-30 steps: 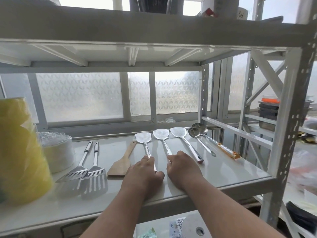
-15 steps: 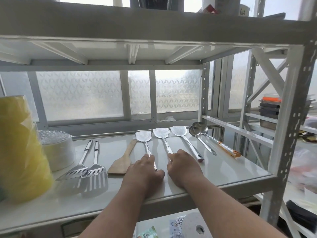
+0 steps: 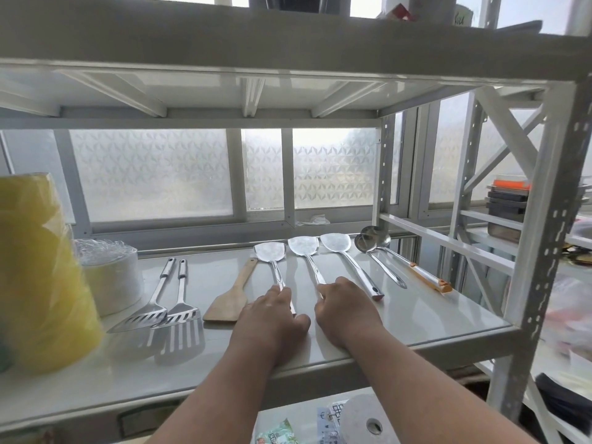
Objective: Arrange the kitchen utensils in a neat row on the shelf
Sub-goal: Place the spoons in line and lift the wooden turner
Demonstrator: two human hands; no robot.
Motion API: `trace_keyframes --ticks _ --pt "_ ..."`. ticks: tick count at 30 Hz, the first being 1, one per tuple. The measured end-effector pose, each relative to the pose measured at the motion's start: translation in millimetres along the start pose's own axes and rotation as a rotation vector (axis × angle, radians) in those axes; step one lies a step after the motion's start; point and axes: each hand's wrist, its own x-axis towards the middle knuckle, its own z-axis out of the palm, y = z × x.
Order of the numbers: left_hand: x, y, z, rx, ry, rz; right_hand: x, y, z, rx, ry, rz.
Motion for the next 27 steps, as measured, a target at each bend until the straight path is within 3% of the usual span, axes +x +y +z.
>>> trace_keyframes --ticks 7,10,12,15,18,27 --pt "-4.6 2.6 -3.1 -0.053 0.008 0.019 -3.7 -1.3 -0.7 0.0 0.071 -0.019" --pt "-12.9 0.6 -13.5 -0.065 0.156 0.065 -12.4 -5.8 -5.6 -0.022 0.222 -0.102" --pt "-15.7 -8.5 -24.5 0.084 0.237 0.068 -18.2 -7.7 -8.5 -0.014 0.262 -0.215" --pt "-18.8 -35.1 -36.9 0.305 0.12 -0.053 -27.0 -17.6 -10.4 0.096 0.102 -0.361" --pt "-25.3 -54.7 -41.4 0.358 -0.04 -0.172 -28.9 -42.5 -4.6 0.144 -0.027 -0.309" --pt "-41.1 -58.3 -35.5 0.32 0.086 -0.239 -20.4 -82.9 15.8 0.13 -0.083 -0.113"
